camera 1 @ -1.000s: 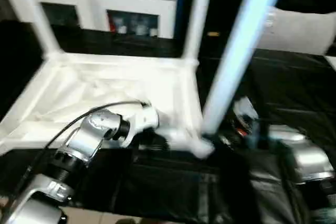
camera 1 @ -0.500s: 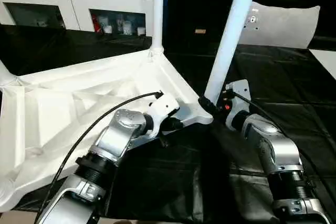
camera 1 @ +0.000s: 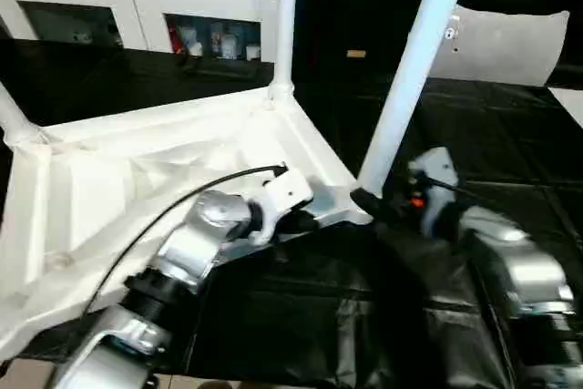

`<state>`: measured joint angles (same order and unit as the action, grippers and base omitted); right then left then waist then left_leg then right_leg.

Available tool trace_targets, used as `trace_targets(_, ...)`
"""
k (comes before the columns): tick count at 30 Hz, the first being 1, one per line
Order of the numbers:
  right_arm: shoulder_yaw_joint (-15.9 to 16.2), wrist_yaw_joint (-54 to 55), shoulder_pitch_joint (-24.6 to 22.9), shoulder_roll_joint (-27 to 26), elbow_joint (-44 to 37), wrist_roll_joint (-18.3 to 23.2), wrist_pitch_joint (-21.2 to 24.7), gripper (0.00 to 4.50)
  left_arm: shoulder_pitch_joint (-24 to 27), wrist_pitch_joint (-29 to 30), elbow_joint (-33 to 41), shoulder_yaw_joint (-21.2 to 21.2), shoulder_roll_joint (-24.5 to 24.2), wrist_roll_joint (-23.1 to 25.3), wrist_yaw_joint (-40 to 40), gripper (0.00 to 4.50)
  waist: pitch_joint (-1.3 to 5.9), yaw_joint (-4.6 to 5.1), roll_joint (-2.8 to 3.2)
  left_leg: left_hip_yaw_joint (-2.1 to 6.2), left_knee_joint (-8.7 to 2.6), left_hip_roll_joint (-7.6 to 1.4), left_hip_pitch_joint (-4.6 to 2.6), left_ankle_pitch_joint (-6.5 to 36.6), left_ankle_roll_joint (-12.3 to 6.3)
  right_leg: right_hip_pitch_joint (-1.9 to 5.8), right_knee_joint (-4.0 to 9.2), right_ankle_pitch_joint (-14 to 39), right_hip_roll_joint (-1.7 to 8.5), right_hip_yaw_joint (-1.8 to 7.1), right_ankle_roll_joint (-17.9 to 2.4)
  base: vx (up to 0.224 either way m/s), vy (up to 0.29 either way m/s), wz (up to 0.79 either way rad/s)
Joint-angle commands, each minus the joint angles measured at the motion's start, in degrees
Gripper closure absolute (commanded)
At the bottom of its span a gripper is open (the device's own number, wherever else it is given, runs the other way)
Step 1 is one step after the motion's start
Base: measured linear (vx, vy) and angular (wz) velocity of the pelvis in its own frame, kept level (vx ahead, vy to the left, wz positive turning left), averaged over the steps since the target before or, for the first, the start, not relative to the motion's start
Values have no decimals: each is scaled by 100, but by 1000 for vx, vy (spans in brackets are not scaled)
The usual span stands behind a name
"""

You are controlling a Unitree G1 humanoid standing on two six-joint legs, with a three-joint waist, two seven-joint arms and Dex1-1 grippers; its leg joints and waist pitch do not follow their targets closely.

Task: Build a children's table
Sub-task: Rotate leg to tighten

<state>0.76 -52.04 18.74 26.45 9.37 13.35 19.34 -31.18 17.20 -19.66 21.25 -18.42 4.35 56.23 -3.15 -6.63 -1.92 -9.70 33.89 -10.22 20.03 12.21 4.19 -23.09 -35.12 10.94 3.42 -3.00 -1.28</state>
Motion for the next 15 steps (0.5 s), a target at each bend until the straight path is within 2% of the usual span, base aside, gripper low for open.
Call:
trace_targets(1,95,-348,60,169,28,5,-175,35,-3,-284,-58,223,-187,-5,487,450,339,-43,22,86,-393,-296,-15,652,-331,338,420,926,517,286,-1155,0,0,0)
trace_targets(6,204,-923,148,422,205,51,-425,35,-49,-779,-244,316,-554,-15,1040,450,357,-57,16,80,-376,-301,-21,529,-386,330,367,624,510,275,-1302,0,0,0)
trace_targets(9,307,-1123,70,455,159,97,-497,35,-102,-812,-425,222,-567,7,908,450,359,-90,23,71,-364,-307,-27,481,-413,328,338,420,508,278,-1387,0,0,0)
trace_targets(13,367,-1172,-43,435,86,100,-556,35,-92,-828,-486,118,-488,-69,814,450,353,-149,18,72,-369,-312,-29,555,-363,332,361,616,527,278,-1355,0,0,0)
trace_targets(14,376,-1185,-68,424,86,91,-585,29,-92,-787,-503,102,-462,-111,844,407,356,-160,16,76,-373,-312,-28,583,-336,337,366,698,530,278,-1334,0,0,0)
trace_targets(15,376,-1185,-68,424,86,91,-585,29,-92,-787,-503,102,-462,-111,844,397,357,-164,14,75,-372,-310,-26,580,-328,336,366,709,527,278,-1325,0,0,0)
